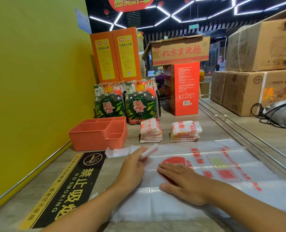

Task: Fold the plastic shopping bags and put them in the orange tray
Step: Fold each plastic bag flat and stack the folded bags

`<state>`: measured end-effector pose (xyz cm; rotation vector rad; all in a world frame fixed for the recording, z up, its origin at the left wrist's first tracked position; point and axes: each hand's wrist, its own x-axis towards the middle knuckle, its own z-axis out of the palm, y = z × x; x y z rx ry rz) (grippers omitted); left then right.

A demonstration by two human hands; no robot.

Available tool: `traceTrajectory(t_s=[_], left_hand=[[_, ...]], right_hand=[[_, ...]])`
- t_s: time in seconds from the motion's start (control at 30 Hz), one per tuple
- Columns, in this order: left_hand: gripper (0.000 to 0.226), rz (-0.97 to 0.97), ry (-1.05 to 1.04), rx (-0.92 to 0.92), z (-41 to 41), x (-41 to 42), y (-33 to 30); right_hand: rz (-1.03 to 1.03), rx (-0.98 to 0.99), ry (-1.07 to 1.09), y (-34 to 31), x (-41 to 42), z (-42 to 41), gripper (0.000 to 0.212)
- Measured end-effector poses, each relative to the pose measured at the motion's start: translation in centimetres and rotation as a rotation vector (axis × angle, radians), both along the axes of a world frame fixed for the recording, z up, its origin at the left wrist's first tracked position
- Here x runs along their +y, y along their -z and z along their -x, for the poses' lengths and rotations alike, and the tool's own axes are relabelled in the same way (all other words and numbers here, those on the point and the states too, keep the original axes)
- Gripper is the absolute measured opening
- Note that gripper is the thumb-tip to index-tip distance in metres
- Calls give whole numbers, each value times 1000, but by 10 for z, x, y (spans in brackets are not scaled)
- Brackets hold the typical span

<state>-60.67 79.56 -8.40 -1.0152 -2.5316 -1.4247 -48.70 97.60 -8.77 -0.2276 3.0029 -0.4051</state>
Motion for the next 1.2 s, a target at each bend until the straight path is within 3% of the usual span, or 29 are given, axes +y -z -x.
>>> traceTrajectory(t_s=[0.07, 0.2, 0.37, 0.43, 0.67, 0.83, 1.0, 1.2], left_hand=[[49, 143, 90, 83, 6, -2, 9], [58, 592, 153, 215, 11, -3, 15], [74, 768, 197, 227, 5, -4, 8], [78, 781, 211, 198, 7, -6, 8], [75, 670, 312, 219, 14, -10, -1], [62, 588, 308, 332, 19, -12, 0], [53, 470, 296, 382, 18, -13, -5], [36, 475, 222, 548, 13, -4, -2]], right_hand=[[4, 15, -6, -2, 0, 0, 71], [62, 84, -25, -7, 4, -2, 69], [88, 180, 49, -15, 6, -5, 52], [113, 241, 104, -17, 6, -7, 49], [64, 270, 166, -15, 6, -7, 67], [35, 153, 149, -10, 9, -7, 65], [51, 156, 143, -13, 8, -5, 60], [89, 189, 147, -18, 5, -7, 50]])
